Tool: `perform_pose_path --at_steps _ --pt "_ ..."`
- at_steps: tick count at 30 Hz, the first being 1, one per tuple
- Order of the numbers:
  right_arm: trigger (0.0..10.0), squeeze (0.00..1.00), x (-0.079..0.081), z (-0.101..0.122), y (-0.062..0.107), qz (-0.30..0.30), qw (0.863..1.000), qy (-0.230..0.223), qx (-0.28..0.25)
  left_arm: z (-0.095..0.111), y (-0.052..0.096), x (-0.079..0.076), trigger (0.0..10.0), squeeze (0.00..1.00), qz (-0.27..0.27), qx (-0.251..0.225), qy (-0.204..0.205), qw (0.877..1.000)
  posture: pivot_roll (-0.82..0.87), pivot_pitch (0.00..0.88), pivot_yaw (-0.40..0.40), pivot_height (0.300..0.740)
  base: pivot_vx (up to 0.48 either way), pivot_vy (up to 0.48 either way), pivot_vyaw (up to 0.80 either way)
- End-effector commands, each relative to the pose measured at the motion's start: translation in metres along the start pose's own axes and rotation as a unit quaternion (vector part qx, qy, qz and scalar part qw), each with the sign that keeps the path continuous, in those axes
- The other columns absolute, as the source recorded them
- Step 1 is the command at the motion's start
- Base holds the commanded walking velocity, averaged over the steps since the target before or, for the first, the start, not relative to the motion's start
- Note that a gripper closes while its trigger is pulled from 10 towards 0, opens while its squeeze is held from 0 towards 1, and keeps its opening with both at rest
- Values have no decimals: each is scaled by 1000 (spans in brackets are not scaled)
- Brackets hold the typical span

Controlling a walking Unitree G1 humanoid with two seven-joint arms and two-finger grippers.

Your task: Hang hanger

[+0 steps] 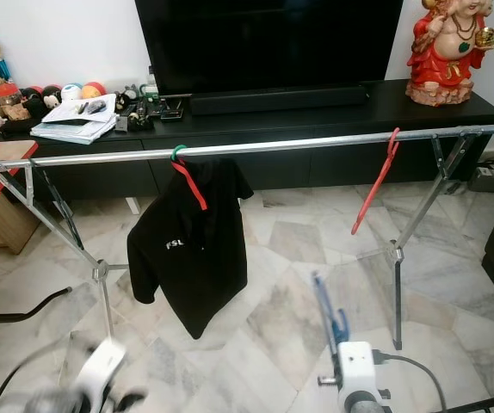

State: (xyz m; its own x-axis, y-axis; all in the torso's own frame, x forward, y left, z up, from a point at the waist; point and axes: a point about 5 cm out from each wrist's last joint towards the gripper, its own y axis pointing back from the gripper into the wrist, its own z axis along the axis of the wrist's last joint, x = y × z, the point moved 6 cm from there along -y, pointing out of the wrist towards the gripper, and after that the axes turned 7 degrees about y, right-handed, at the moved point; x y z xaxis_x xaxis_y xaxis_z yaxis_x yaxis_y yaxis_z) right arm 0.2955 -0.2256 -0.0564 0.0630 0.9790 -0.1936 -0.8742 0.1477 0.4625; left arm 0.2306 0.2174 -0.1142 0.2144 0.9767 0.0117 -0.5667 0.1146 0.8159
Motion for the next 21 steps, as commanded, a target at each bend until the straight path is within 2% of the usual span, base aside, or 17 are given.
perform_pose_path --at_steps 1,3,6,7,11,18,21 --pt "9882 0 -3 12 0 -40 997 -54 -28 -44 7 7 10000 0 44 54 34 997 21 0 72 740 0 0 0" --pt "10000 0 -4 14 0 -49 996 -72 -32 -60 10 6 10000 0 55 71 50 995 22 0 71 740 0 0 0" --pt "10000 0 2 19 -1 -50 994 -90 -39 -88 15 -4 10000 0 56 96 96 989 14 0 69 740 0 0 0" --pt "10000 0 4 19 -1 -48 994 -92 -40 -89 16 -5 10000 0 57 98 100 989 14 0 67 740 0 0 0" --pt "10000 0 12 19 0 -36 995 -86 -38 -90 15 -8 10000 0 62 94 107 988 14 0 64 740 0 0 0" --pt "10000 0 18 22 0 -24 995 -83 -43 -72 8 -10 10000 0 59 71 127 988 11 0 64 740 0 0 0" --pt "10000 0 20 28 0 -14 996 -60 -57 -75 9 -9 10000 0 62 77 124 987 5 0 67 740 180 0 0"
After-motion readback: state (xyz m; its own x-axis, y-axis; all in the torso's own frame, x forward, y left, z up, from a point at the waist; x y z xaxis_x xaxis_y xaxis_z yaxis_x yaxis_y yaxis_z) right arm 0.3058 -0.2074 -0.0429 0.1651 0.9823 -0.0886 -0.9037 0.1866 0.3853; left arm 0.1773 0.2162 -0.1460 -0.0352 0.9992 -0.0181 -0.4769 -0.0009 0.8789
